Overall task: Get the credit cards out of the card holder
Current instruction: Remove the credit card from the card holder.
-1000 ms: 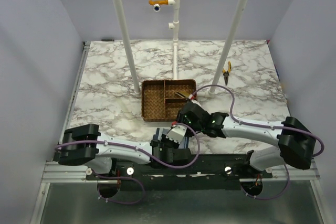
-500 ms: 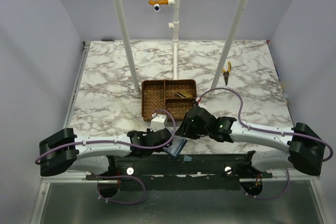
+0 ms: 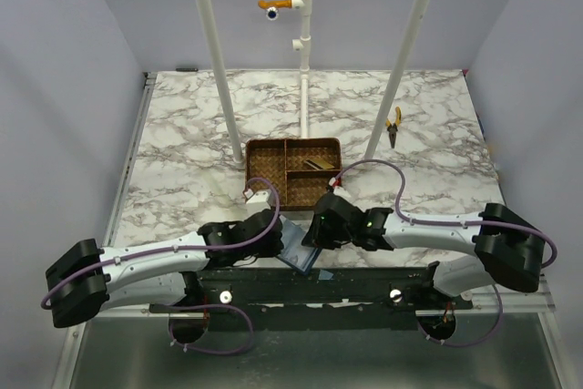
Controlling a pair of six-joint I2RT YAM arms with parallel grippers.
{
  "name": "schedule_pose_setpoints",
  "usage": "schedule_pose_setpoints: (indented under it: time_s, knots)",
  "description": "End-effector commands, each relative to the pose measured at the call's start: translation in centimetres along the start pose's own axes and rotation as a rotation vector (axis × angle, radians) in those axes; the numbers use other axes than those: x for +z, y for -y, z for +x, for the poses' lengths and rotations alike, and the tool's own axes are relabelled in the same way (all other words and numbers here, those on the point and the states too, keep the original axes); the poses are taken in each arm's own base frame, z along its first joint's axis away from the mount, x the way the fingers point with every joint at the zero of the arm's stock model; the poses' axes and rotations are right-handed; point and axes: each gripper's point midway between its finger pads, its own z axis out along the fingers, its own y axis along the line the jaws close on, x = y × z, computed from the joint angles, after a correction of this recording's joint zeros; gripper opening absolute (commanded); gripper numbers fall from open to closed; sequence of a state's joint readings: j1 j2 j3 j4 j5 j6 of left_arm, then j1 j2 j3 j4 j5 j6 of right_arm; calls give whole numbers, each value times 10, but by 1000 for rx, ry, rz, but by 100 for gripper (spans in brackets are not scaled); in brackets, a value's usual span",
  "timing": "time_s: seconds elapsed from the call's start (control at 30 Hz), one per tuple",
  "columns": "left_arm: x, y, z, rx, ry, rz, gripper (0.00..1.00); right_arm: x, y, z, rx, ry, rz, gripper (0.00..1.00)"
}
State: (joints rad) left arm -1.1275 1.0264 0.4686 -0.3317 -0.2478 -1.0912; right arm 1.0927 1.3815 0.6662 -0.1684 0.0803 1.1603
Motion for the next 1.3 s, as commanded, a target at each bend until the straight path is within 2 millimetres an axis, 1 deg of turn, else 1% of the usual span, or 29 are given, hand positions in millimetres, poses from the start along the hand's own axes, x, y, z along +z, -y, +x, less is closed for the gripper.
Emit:
schedule_pose_setpoints:
  time_s: [0.0,0.1,0.23,0.33,0.47,0.57,0.6,0.8,0.87,1.0,1.2,1.27]
  knots:
    - [-4,-16,-3,-65,21,-59,0,9,-5,3,2,-2,-20,24]
    - [-3,-30,-6,-74,39,-116,0,14,-2,6,0,-14,-8,23]
    - [-3,-43,-11,-58,70,-177,0,20,11,11,6,-26,41,22]
    - [0,-52,-15,-37,84,-222,0,21,20,12,8,-26,74,22]
    - [5,-56,-12,-17,60,-241,0,18,25,10,-4,-12,100,23]
    - [11,-56,-5,2,16,-246,0,16,25,7,-13,0,113,27]
    - [13,-56,-2,10,-4,-247,0,16,26,6,-18,3,120,28]
    - [19,-34,19,18,-128,-136,0,11,27,-2,-38,26,150,29]
    - [19,-29,25,2,-160,-107,0,8,28,-4,-44,34,162,29]
    - [14,-16,31,-68,-187,-46,0,-3,33,-11,-56,62,205,30]
    - [8,-12,27,-154,-166,-32,0,-24,49,-11,-41,73,248,46]
    - [7,-11,25,-166,-155,-26,0,-28,52,-9,-41,69,240,49]
